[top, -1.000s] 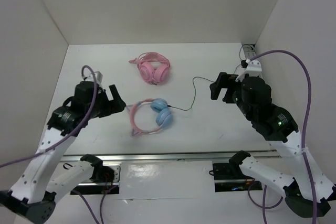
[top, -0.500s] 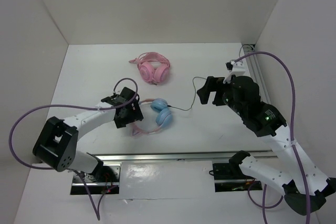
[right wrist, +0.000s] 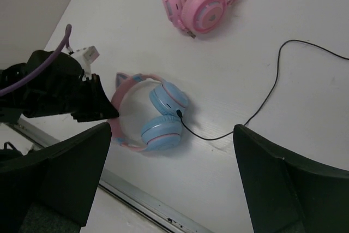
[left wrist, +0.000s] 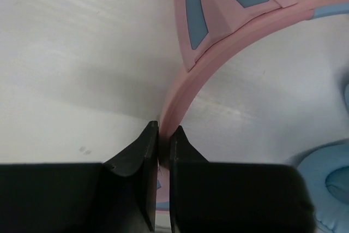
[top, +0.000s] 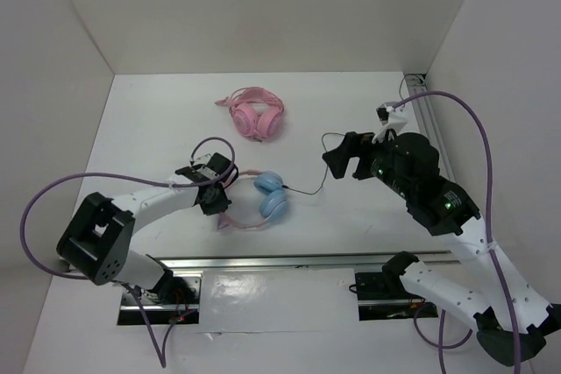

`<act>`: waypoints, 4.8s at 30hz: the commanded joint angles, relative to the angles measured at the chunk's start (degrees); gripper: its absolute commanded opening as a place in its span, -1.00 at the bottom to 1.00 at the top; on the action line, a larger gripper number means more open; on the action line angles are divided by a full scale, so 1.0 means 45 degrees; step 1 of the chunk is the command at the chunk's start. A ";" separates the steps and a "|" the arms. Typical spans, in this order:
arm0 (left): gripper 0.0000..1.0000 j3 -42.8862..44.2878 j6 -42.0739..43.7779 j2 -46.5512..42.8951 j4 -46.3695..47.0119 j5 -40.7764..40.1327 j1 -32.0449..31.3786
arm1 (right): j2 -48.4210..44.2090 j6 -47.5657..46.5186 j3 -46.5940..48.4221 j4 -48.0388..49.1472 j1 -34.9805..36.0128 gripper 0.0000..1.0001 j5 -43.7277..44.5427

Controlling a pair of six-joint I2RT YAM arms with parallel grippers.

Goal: Wrap the headphones

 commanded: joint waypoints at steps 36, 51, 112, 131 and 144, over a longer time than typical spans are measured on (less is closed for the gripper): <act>-1.00 1.2635 0.4743 -0.4543 -0.9546 0.0474 0.2475 | 0.2952 -0.1876 -0.7927 1.6137 0.0149 0.88 -0.5358; -1.00 1.3848 0.4743 -0.4426 -0.9800 0.0825 0.2984 | 0.5965 -0.0978 -0.8083 1.9361 0.0266 -0.44 -0.6825; -1.00 0.9143 0.9023 -0.5986 -0.1853 0.1530 -0.5571 | 0.3048 -0.3831 -0.6637 1.4119 0.4156 -0.24 -0.3129; -1.00 1.0815 0.4104 -0.6441 -0.2428 -0.6140 -0.5571 | 1.1334 -0.0802 -0.4802 2.0767 0.3858 -0.24 -0.5632; -1.00 1.3340 0.3432 -0.2318 -0.3960 -0.4413 0.0088 | 0.9893 -0.2225 -0.6421 1.8329 0.7393 -1.00 -0.0561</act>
